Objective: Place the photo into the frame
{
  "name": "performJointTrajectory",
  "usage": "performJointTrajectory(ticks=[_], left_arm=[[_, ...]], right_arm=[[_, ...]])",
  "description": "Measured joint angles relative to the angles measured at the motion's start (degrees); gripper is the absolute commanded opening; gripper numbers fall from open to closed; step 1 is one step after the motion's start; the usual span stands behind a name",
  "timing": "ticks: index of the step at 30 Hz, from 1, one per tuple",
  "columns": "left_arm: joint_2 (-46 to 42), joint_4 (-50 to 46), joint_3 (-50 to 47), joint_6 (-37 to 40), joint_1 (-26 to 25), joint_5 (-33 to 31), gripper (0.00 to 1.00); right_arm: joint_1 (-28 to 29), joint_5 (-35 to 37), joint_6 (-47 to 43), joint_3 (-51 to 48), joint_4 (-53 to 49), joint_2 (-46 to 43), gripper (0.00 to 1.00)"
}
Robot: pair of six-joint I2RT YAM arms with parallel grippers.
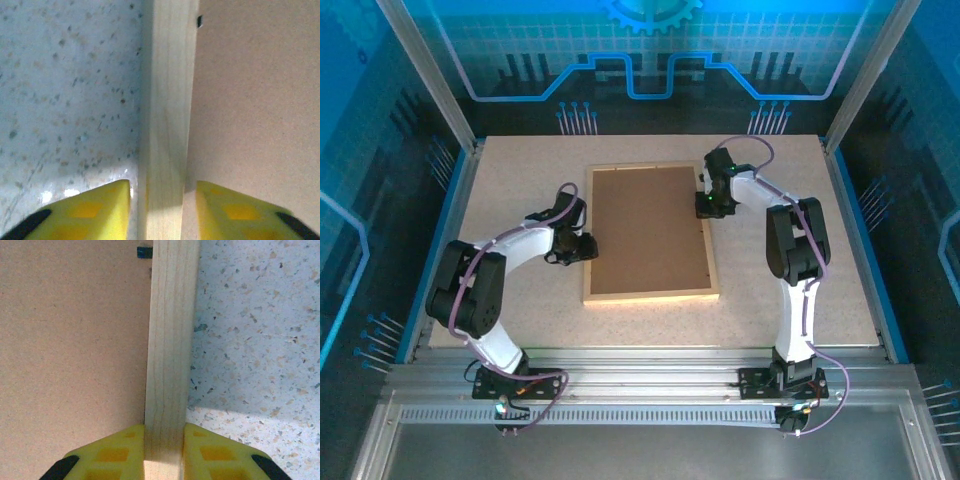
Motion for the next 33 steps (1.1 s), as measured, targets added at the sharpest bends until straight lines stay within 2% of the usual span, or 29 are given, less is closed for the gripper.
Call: performJointTrajectory(ticks=[3,6,11,17,26,33], left_arm=[[0.00,-2.32,3.72,0.55,0.22,-0.42,0.60],[0.00,-3.19,8.94,1.33,1.27,-1.11,0.66],[2.14,-3.56,18.12,3.13,4.85,-2.82,0.65],[11.82,-4.61,28.65,5.97,8.50,-4.46,0.61],[27.17,-9.55,44.35,10.19,9.11,-4.63,0.59],[33.81,-12.41,51.65,10.97,9.11,-3.80,0.59]], right_arm=[[0.00,0.00,-0.20,-0.09,0.04,-0.09,0.22],[0.00,0.00,-0.44,-0.09,0.02,-0.15,0.22],[0.00,-0.02,-0.83,-0.37,0.04,-0.35,0.23],[0.00,-0.22,-1.25,-1.33,-0.07,-1.05,0.23],[0.02,-0.46,-1.46,-1.95,-0.07,-1.46,0.23],[0.02,-0.57,-1.44,-1.95,-0.07,-1.46,0.23]])
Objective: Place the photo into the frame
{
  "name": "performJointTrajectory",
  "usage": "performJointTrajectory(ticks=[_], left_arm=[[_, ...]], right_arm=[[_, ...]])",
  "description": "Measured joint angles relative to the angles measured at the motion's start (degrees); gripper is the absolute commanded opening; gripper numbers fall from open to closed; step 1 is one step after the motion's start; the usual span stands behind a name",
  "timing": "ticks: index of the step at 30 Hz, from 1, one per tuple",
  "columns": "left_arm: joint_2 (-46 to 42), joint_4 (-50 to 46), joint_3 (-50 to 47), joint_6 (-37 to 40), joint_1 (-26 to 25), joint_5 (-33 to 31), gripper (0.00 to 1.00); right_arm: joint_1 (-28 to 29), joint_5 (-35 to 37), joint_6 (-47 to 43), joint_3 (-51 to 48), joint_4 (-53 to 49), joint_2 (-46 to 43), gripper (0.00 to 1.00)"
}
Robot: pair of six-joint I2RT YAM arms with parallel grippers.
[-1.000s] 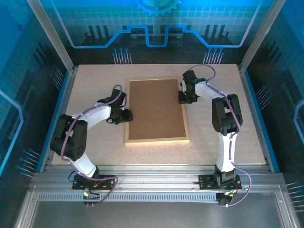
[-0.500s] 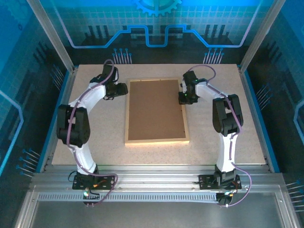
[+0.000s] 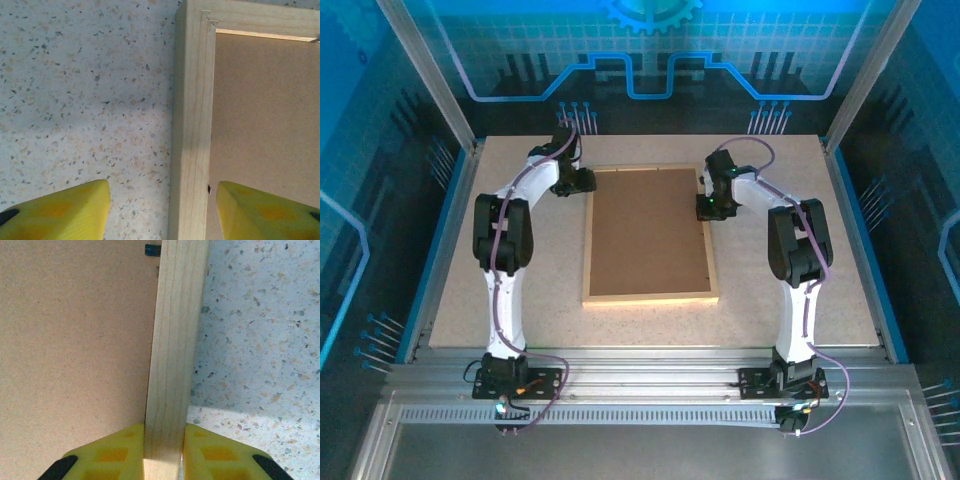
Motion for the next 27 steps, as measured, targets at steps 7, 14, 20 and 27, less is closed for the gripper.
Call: performJointTrajectory(ticks=[7,14,20,27], left_arm=[[1.05,-1.44,0.59,0.17,0.02,0.17,0.59],[1.70,-1.49,0.59,0.13,0.07,0.92,0.59],[2.27,-1.53,0.59,0.13,0.07,1.40,0.59],[2.73,-1.44,0.61,-0.35,0.15,3.50,0.59]], right_arm=[[0.04,0.04,-0.02,0.00,-0.02,0.00,0.23],[0.15,0.15,-0.02,0.07,-0.39,0.00,0.23],[0.39,0.20,-0.02,0.33,-1.09,0.00,0.23],[0.52,0.20,-0.02,0.66,-1.73,0.11,0.23]])
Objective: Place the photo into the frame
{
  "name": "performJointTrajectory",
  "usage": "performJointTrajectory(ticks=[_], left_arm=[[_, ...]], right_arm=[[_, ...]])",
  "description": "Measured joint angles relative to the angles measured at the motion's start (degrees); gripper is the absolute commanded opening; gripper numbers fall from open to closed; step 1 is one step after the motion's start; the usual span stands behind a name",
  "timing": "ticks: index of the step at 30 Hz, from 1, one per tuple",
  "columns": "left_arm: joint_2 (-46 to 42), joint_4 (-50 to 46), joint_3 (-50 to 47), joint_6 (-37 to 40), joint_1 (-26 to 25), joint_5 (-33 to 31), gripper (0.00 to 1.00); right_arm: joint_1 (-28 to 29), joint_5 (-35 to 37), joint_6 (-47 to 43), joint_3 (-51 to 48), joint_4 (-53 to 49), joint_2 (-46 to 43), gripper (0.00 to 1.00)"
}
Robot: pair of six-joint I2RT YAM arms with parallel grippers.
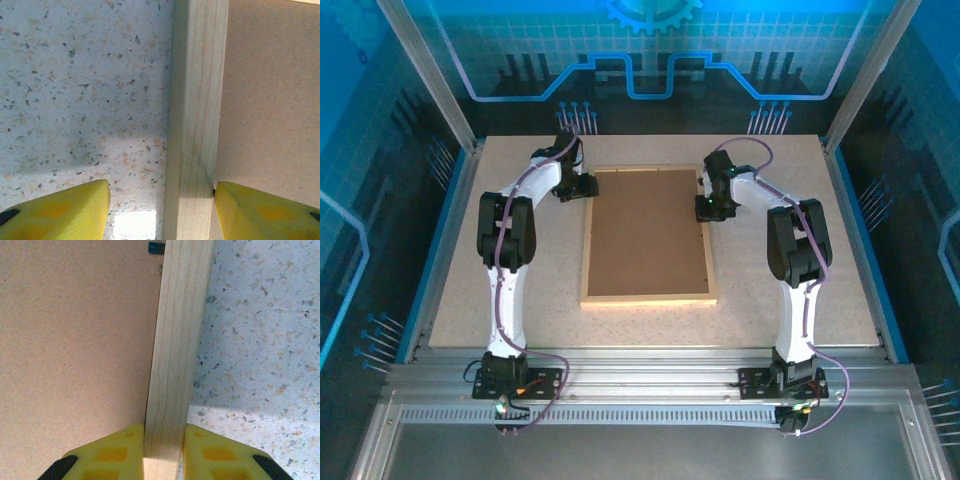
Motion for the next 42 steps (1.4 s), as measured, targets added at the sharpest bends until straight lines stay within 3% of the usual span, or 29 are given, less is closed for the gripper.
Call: performJointTrajectory(ticks=[9,18,25,35,42], left_arm=[[4.26,-4.48,6.08,0.24,-1.31,0.98,0.58],[5.22,-6.62,8.61,0.48,-3.15,-2.91,0.59],[4.20,-6.23,7.39,-0.85,-3.23,1.01,0.62],[-5.07,-3.54,0.09,-2.54,1.01,4.31,0.62],[-5.77,-2.32,-2.01,-2.51,3.48,4.28,0.61]], right_arm=[[0.44,0.63,0.00,1.66,-1.62,0.90,0.23],[0.59,1.14,0.00,1.95,-2.03,1.03,0.23],[0.61,1.44,0.00,2.03,-2.19,1.11,0.23],[0.61,1.49,0.00,2.03,-2.19,1.11,0.23],[0.61,1.49,0.02,2.03,-2.19,1.11,0.23]])
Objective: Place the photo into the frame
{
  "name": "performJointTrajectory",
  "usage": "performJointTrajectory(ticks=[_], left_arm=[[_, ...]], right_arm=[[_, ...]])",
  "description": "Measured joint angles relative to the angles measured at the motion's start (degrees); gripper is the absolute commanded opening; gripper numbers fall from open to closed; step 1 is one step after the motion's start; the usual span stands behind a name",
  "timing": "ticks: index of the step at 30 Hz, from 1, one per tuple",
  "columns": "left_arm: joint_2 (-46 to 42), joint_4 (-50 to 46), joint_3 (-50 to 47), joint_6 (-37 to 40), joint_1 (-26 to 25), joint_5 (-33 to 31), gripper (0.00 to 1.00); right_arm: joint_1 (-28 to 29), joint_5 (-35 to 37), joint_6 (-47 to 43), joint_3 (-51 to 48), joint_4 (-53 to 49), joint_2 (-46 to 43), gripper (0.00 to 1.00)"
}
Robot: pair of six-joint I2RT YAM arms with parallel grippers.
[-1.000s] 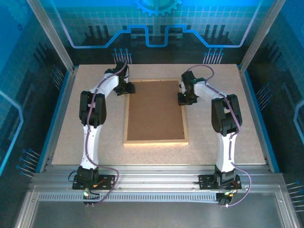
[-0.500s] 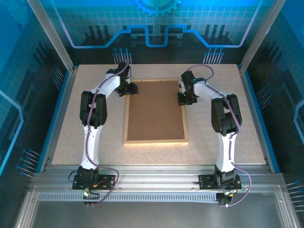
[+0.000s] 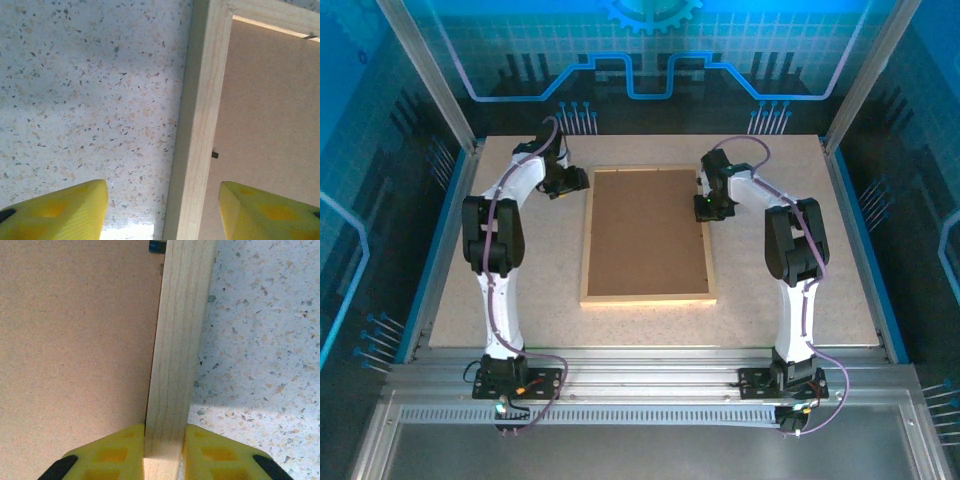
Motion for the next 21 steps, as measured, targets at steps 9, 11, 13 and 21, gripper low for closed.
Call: performJointTrajectory(ticks=[9,11,13,21], left_arm=[[2.45,1.11,0.15,-0.07,-0.26,1.14,0.61],[3.56,1.09,0.15,-0.11,-0.26,1.31,0.61],[4.57,1.07,0.15,-0.31,-0.26,1.42,0.61],[5.42,1.14,0.61,-1.49,-0.31,2.91,0.61]], right_arm=[[0.00,0.00,0.00,0.00,-0.02,0.00,0.23],[0.00,0.00,0.00,0.00,0.00,0.00,0.23],[0.00,0.00,0.00,0.00,0.00,0.00,0.23],[0.04,0.00,0.00,0.07,-0.09,0.00,0.23]])
